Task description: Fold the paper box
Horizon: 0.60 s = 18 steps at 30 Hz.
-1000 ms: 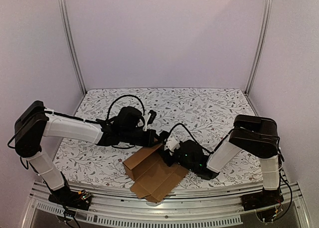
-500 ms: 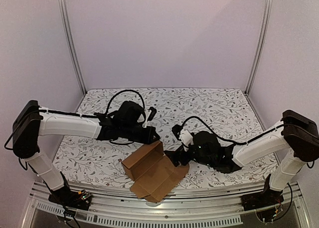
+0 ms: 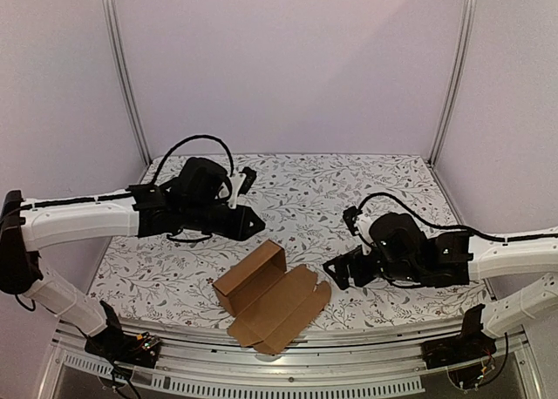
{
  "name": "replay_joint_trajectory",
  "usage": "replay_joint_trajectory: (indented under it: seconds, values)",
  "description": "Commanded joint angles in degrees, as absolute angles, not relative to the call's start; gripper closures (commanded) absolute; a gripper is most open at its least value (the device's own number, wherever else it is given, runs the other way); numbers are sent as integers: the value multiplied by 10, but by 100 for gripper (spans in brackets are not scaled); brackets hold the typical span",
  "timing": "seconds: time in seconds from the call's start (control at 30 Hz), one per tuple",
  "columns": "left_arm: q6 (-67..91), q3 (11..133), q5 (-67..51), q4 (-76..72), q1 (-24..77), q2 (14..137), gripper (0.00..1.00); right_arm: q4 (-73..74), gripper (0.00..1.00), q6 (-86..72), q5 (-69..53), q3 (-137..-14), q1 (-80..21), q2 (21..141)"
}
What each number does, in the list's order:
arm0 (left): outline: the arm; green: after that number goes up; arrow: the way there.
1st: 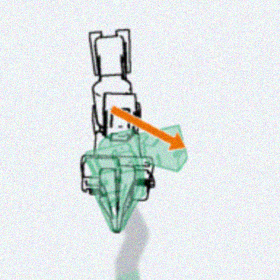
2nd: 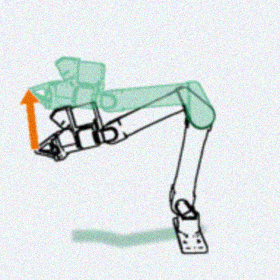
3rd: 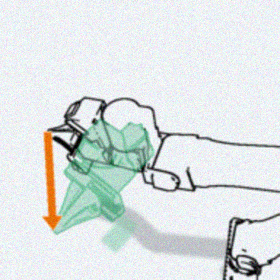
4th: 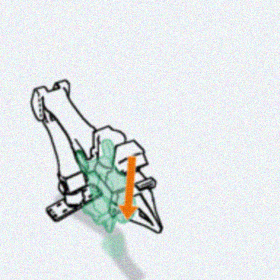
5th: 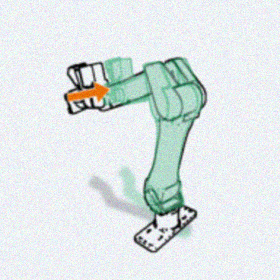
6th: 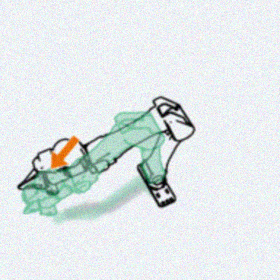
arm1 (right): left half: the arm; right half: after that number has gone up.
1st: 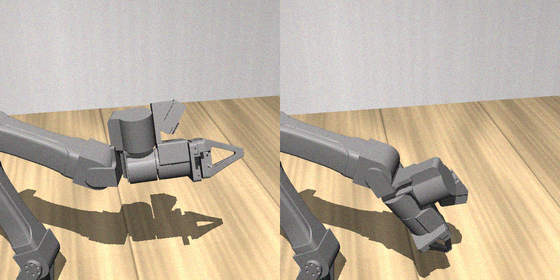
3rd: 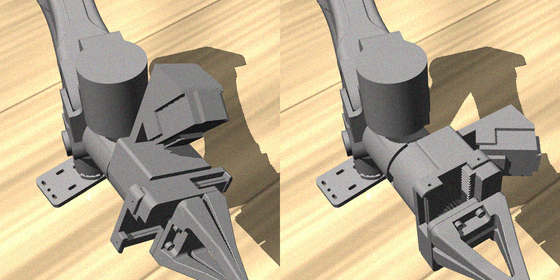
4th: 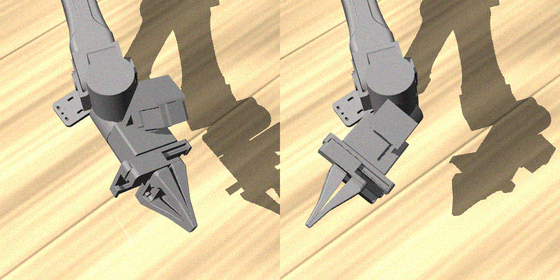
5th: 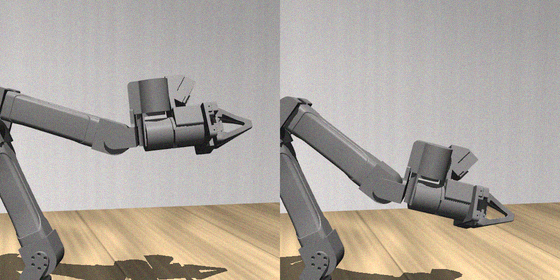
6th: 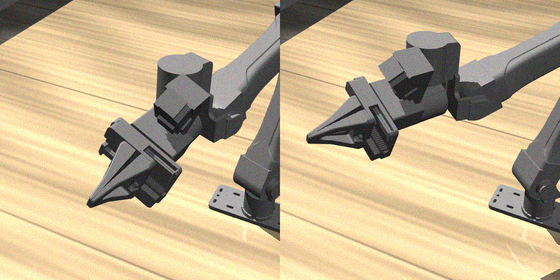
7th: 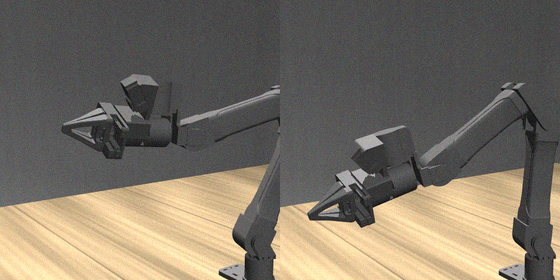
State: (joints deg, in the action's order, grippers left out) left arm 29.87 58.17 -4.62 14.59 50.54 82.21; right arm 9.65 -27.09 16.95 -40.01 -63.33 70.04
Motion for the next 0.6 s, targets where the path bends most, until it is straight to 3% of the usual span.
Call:
replay_joint_trajectory:
  seconds: [0.0, 0.3, 0.57]
  values:
    - [290, 546, -5, 195, 501, 779, 80, 180, 1, -393, 90, -370, -632, 654]
    - [290, 506, -10, 203, 500, 735, 56, 150, 10, -583, 45, -345, -689, 667]
    - [294, 484, -36, 185, 500, 712, 43, 63, 23, -699, 40, -308, -704, 716]
